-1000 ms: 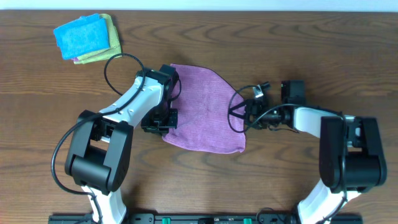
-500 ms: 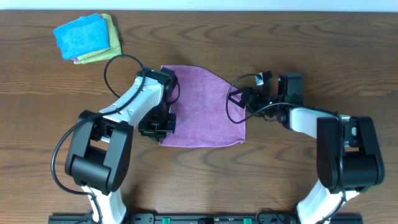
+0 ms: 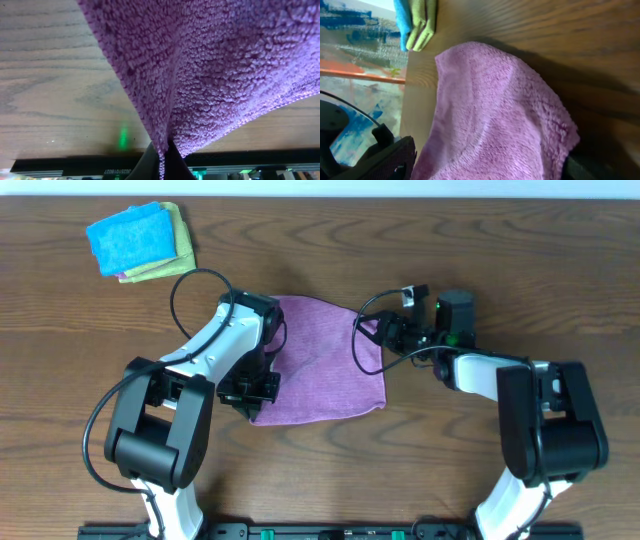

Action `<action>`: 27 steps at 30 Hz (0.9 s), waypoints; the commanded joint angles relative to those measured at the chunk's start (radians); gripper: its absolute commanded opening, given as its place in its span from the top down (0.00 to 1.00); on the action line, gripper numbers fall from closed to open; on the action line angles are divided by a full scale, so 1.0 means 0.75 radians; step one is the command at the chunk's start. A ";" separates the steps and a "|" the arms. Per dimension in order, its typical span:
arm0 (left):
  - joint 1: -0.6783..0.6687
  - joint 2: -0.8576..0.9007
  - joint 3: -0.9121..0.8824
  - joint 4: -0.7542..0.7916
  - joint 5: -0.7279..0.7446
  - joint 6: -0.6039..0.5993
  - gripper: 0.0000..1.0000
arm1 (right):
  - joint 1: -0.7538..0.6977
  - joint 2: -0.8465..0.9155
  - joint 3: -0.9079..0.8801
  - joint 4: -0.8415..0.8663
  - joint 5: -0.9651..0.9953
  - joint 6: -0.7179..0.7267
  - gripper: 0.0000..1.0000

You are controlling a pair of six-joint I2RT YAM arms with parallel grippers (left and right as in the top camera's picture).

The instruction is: Fold the cloth

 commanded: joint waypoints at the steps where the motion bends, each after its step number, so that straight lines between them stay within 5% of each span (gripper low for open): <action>1: -0.001 -0.018 0.013 -0.022 -0.001 0.045 0.94 | 0.008 0.023 -0.001 0.032 0.014 0.037 0.16; 19: -0.034 -0.018 0.013 -0.113 -0.041 0.093 0.94 | -0.002 0.023 0.008 0.195 0.240 0.036 0.16; 27: -0.051 -0.018 0.019 -0.059 -0.041 0.032 0.94 | -0.015 0.023 0.026 0.194 0.117 0.035 0.20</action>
